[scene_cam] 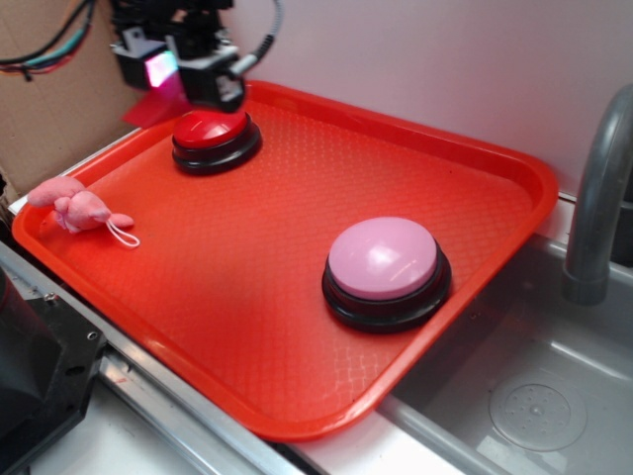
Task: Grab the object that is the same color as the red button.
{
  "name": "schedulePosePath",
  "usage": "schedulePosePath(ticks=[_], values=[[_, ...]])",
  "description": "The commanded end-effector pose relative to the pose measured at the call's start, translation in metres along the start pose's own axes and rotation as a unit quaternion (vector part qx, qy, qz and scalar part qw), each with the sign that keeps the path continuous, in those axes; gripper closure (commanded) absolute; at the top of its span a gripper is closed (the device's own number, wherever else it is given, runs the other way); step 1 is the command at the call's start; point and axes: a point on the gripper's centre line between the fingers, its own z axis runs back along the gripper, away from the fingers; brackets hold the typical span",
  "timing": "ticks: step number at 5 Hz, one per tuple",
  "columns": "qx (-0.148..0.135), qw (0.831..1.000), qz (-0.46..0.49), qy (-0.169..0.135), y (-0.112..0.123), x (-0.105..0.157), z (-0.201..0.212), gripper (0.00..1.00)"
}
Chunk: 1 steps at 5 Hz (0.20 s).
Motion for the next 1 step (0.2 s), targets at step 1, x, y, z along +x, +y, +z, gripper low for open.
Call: schedulePosePath(ticks=[1], values=[[-0.024,0.999,0.0,0.027,0.0032,-0.0101,0.0076,1.0]])
